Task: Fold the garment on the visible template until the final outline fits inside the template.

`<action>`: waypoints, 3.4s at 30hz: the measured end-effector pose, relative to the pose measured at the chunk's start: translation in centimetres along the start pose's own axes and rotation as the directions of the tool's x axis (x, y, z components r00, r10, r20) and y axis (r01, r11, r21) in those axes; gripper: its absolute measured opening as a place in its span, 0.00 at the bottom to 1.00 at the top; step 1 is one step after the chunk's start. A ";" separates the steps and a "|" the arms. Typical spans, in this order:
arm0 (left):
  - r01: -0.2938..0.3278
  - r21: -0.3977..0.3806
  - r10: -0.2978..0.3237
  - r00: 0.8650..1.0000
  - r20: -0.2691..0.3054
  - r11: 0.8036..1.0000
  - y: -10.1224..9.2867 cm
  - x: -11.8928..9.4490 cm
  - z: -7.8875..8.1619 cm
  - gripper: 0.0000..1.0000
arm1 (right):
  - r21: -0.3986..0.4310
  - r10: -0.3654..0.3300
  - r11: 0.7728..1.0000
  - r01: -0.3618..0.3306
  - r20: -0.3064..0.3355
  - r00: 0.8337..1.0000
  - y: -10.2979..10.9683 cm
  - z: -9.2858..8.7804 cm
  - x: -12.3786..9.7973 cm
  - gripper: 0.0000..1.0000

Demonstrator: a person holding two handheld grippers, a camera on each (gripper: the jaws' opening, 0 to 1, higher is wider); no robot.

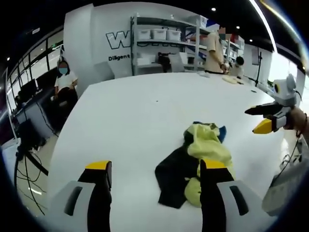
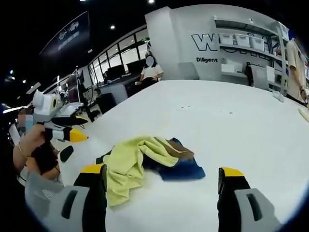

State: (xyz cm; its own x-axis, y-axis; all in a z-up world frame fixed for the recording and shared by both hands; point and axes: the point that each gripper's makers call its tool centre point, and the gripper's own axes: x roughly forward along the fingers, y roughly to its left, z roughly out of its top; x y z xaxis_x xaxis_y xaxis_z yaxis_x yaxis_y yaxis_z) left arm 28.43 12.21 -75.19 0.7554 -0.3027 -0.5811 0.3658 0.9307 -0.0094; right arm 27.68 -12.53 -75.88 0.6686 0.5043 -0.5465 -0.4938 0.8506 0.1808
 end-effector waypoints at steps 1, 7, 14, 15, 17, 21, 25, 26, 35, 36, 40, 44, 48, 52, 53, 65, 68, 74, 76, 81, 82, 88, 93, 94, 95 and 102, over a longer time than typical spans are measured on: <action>0.000 0.001 0.000 1.000 -0.002 1.000 0.0 0.2 0.0 0.67 | 0.000 0.000 1.000 0.000 -0.001 1.000 -0.1 0.0 0.1 0.94; 0.012 0.000 -0.012 0.999 -0.030 1.000 -0.2 2.3 -0.3 0.66 | -0.026 0.048 0.998 -0.048 -0.012 0.999 -0.4 -0.2 2.1 0.92; 0.029 0.026 -0.028 0.999 -0.042 0.999 -0.6 4.5 -0.5 0.61 | -0.060 0.062 0.996 -0.063 -0.014 0.998 -0.9 -0.4 4.2 0.88; 0.031 0.028 -0.030 0.999 -0.045 0.999 -0.7 4.7 -0.5 0.60 | -0.057 0.062 0.996 -0.063 -0.018 0.998 -1.1 -0.5 4.5 0.88; 0.039 0.036 -0.038 0.998 -0.054 0.999 -0.9 5.5 -0.6 0.59 | -0.056 0.061 0.997 -0.062 -0.017 0.998 -1.5 -0.5 4.9 0.85; 0.062 0.052 -0.057 0.995 -0.082 0.997 -0.8 6.9 -1.3 0.55 | -0.028 0.034 0.999 -0.034 -0.030 0.999 -2.8 -0.8 5.8 0.78; 0.074 0.059 -0.069 0.993 -0.092 0.995 -0.8 8.1 -1.5 0.53 | 0.012 0.029 0.999 -0.029 -0.008 1.000 -3.6 -0.6 6.6 0.71; 0.078 0.063 -0.072 0.993 -0.092 0.995 -0.9 8.4 -1.6 0.52 | 0.019 0.033 0.999 -0.033 -0.006 0.999 -3.6 -0.6 6.7 0.70; 0.118 0.077 -0.106 0.983 -0.148 0.990 -1.8 10.4 -3.4 0.41 | 0.011 0.036 0.999 -0.036 -0.036 0.999 -3.9 -1.3 9.0 0.57; 0.119 0.074 -0.107 0.982 -0.153 0.990 -1.9 10.5 -3.6 0.39 | 0.010 0.035 0.999 -0.035 -0.038 0.999 -3.9 -1.3 9.1 0.56; 0.097 0.024 -0.090 0.979 -0.185 0.995 -1.6 10.7 -4.4 0.36 | 0.022 0.016 1.000 -0.015 -0.044 0.999 -4.1 -1.5 9.8 0.51; 0.105 0.014 -0.100 0.973 -0.207 0.994 -1.9 10.8 -5.1 0.27 | 0.036 0.011 0.999 -0.009 -0.054 0.998 -3.8 -1.8 10.3 0.39; 0.110 -0.017 -0.111 0.969 -0.223 0.994 -2.3 10.9 -5.7 0.22 | 0.038 -0.016 0.999 0.019 -0.080 0.997 -4.0 -2.5 10.8 0.36; 0.080 -0.015 -0.082 0.972 -0.219 0.997 -1.7 10.9 -5.7 0.21 | -0.011 -0.073 0.997 0.072 -0.107 0.992 -4.8 -3.1 10.9 0.24; 0.078 -0.018 -0.080 0.972 -0.220 0.997 -1.7 10.9 -5.7 0.19 | -0.012 -0.074 0.997 0.073 -0.106 0.992 -4.8 -3.1 11.0 0.22; 0.066 -0.008 -0.066 0.975 -0.214 0.998 -1.9 10.8 -5.6 0.04 | -0.037 -0.078 0.996 0.075 -0.082 0.994 -4.4 -2.2 10.6 0.00; 0.070 0.027 -0.063 0.978 -0.197 0.997 -1.8 10.5 -5.3 0.04 | -0.057 -0.084 0.995 0.080 -0.070 0.994 -4.4 -1.7 10.2 0.00; 0.043 0.019 -0.041 0.994 -0.103 0.999 -0.9 8.9 -2.7 0.03 | -0.102 -0.099 0.990 0.095 -0.037 0.994 -4.6 -0.5 9.1 0.00; 0.037 0.007 -0.037 0.997 -0.068 0.999 -0.3 8.4 -1.7 0.03 | -0.110 -0.105 0.989 0.101 -0.029 0.994 -4.7 -0.3 8.8 0.00; -0.006 -0.001 0.006 1.000 -0.020 1.000 1.5 7.0 -0.4 0.03 | -0.133 -0.113 0.985 0.109 -0.023 0.993 -5.0 -0.2 8.2 0.00; -0.017 -0.005 0.017 1.000 -0.012 1.000 1.9 6.7 -0.1 0.03 | -0.132 -0.117 0.985 0.113 -0.020 0.993 -5.0 -0.2 8.1 0.00; -0.100 -0.028 0.102 0.993 0.052 0.995 5.3 4.6 1.5 0.03 | -0.142 -0.132 0.981 0.131 -0.003 0.991 -5.6 0.3 7.2 0.00; -0.148 -0.040 0.150 0.988 0.044 0.988 7.1 3.7 1.2 0.03 | -0.142 -0.146 0.979 0.145 0.003 0.989 -6.0 0.4 6.7 0.00; -0.163 -0.032 0.164 0.986 0.030 0.986 7.5 3.6 0.7 0.03 | -0.142 -0.150 0.979 0.148 -0.003 0.989 -6.2 0.2 6.6 0.00; -0.170 -0.033 0.171 0.985 0.028 0.985 7.8 3.7 0.4 0.03 | -0.135 -0.147 0.980 0.145 -0.010 0.989 -6.3 -0.1 6.6 0.00; -0.197 -0.062 0.193 0.979 -0.063 0.978 8.5 4.1 -2.6 0.03 | -0.120 -0.145 0.983 0.140 -0.036 0.989 -6.4 -0.8 6.5 0.00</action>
State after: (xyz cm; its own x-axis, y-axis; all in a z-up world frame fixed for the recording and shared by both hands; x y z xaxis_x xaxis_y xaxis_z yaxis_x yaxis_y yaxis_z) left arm 33.19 19.39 -79.72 0.7762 -0.1037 -0.6219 0.1755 0.9829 0.0551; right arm 34.73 -14.79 -81.30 0.7128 0.3701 -0.5958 -0.4586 0.8886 0.0033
